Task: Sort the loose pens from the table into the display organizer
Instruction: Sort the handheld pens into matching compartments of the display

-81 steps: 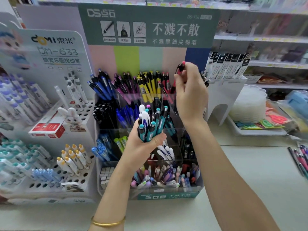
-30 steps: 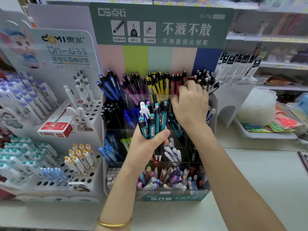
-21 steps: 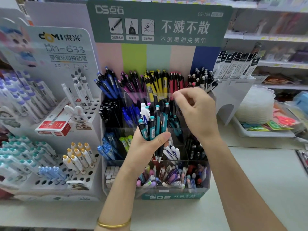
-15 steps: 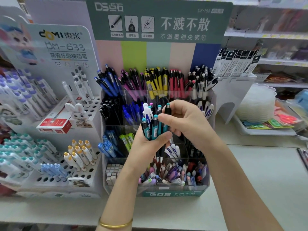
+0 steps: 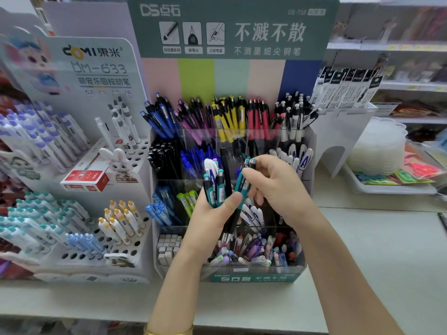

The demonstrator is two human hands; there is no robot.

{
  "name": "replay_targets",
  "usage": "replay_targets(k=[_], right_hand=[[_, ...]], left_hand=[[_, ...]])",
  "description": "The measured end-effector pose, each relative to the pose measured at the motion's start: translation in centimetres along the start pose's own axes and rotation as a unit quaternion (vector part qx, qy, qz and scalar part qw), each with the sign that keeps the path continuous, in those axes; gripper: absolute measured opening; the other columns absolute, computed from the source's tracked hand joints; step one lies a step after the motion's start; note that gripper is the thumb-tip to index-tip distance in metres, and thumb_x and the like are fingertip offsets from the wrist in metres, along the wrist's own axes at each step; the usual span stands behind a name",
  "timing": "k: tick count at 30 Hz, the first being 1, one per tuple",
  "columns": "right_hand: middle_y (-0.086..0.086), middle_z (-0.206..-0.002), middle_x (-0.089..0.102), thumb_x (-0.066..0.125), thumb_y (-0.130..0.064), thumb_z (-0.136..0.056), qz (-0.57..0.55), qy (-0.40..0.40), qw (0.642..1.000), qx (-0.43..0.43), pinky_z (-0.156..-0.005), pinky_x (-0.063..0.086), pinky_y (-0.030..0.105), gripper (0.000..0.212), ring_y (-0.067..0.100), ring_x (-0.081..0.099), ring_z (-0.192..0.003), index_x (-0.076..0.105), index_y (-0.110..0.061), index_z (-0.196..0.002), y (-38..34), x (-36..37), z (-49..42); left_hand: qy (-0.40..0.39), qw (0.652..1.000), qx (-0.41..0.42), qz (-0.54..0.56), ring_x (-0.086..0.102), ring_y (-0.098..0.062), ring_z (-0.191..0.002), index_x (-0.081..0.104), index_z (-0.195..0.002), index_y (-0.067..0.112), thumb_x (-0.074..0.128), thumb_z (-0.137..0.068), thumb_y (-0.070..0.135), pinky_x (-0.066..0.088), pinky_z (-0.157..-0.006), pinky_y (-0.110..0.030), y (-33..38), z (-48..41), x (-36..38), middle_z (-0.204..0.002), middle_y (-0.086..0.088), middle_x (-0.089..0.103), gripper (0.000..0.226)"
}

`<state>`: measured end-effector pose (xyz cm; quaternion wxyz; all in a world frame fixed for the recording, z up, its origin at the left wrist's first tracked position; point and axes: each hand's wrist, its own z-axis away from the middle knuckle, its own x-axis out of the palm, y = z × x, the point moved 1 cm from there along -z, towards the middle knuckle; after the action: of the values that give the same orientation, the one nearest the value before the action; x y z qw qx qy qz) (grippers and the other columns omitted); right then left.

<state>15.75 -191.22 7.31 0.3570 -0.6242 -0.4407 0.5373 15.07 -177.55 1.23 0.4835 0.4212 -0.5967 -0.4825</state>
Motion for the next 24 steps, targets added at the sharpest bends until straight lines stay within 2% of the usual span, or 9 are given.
replay_targets(k=[3, 6, 9, 11, 13, 15, 20, 24], right_hand=[[0.012, -0.064, 0.058, 0.049, -0.013, -0.098, -0.026, -0.006, 1.0, 0.009, -0.046, 0.043, 0.022, 0.013, 0.008, 0.049, -0.044, 0.055, -0.002, -0.094, 0.4, -1.0, -0.1], [0.017, -0.082, 0.062, 0.047, -0.01, -0.098, -0.058, 0.085, 0.995, -0.013, -0.049, 0.045, 0.022, 0.008, 0.008, 0.052, -0.056, 0.053, -0.012, -0.094, 0.1, -3.1, -0.3], [-0.002, -0.077, 0.054, 0.047, -0.012, -0.098, 0.009, 0.222, 0.971, -0.085, -0.056, 0.045, 0.024, 0.016, 0.007, 0.053, -0.062, 0.047, -0.024, -0.088, -0.6, -5.1, -0.8], [-0.011, -0.077, 0.048, 0.048, -0.012, -0.098, 0.091, 0.258, 0.953, -0.133, -0.062, 0.043, 0.02, 0.011, 0.008, 0.051, -0.068, 0.046, -0.021, -0.092, -1.1, -5.0, -1.1], [-0.014, -0.078, 0.046, 0.048, -0.012, -0.099, 0.144, 0.243, 0.947, -0.155, -0.061, 0.039, 0.012, 0.005, 0.001, 0.048, -0.067, 0.047, -0.016, -0.102, -1.2, -4.1, -1.6], [-0.013, -0.077, 0.045, 0.048, -0.014, -0.099, 0.184, 0.212, 0.948, -0.151, -0.06, 0.035, 0.014, 0.008, 0.0, 0.046, -0.066, 0.049, -0.012, -0.107, -0.8, -3.0, -2.0], [0.005, -0.085, 0.055, 0.049, -0.013, -0.098, 0.258, 0.182, 0.934, -0.166, -0.061, 0.028, 0.021, 0.016, 0.018, 0.05, -0.074, 0.053, -0.002, -0.109, -0.1, -1.3, -2.9], [0.007, -0.092, 0.059, 0.049, -0.017, -0.099, 0.364, 0.149, 0.912, -0.113, -0.063, 0.029, 0.024, 0.017, 0.021, 0.054, -0.08, 0.049, -0.005, -0.111, 0.6, -0.2, -3.8]], left_hand=[[0.027, 1.0, -0.013, 0.01, 0.069, -0.012, -0.088, 0.062, -0.114, 0.007, 0.066, -0.072, 0.045, 0.053, -0.074, -0.024, -0.1, -0.2, 0.1, -0.096, -0.001, 0.073, 0.056], [0.064, 0.998, 0.004, -0.006, 0.062, -0.015, -0.073, 0.055, -0.107, -0.002, 0.067, -0.082, 0.038, 0.05, -0.072, -0.026, -0.3, -0.5, -0.3, -0.079, -0.004, 0.063, 0.049], [0.057, 0.998, 0.009, -0.003, 0.054, -0.019, -0.061, 0.05, -0.105, -0.003, 0.061, -0.093, 0.014, 0.049, -0.062, -0.026, -0.4, -0.6, -0.7, -0.065, -0.006, 0.056, 0.024], [0.041, 0.999, 0.013, 0.007, 0.053, -0.019, -0.06, 0.052, -0.103, 0.001, 0.058, -0.094, 0.007, 0.05, -0.06, -0.027, -0.2, -0.6, -0.5, -0.064, -0.006, 0.056, 0.012], [0.024, 0.999, 0.014, 0.027, 0.054, -0.018, -0.062, 0.056, -0.1, 0.005, 0.057, -0.094, 0.003, 0.05, -0.059, -0.03, -0.1, -0.5, -0.2, -0.066, -0.005, 0.057, 0.007], [0.007, 0.999, 0.007, 0.046, 0.056, -0.017, -0.065, 0.058, -0.101, 0.008, 0.057, -0.094, 0.001, 0.05, -0.06, -0.032, -0.1, -0.5, -0.1, -0.07, -0.003, 0.061, 0.009], [-0.041, 0.995, -0.001, 0.094, 0.063, -0.018, -0.068, 0.059, -0.102, 0.008, 0.062, -0.084, 0.011, 0.053, -0.062, -0.03, 0.3, 0.0, -0.2, -0.077, -0.004, 0.068, 0.019], [-0.061, 0.993, 0.015, 0.098, 0.065, -0.018, -0.069, 0.058, -0.103, 0.008, 0.06, -0.081, 0.014, 0.053, -0.062, -0.029, 0.2, 0.1, -0.4, -0.082, -0.004, 0.07, 0.023]])
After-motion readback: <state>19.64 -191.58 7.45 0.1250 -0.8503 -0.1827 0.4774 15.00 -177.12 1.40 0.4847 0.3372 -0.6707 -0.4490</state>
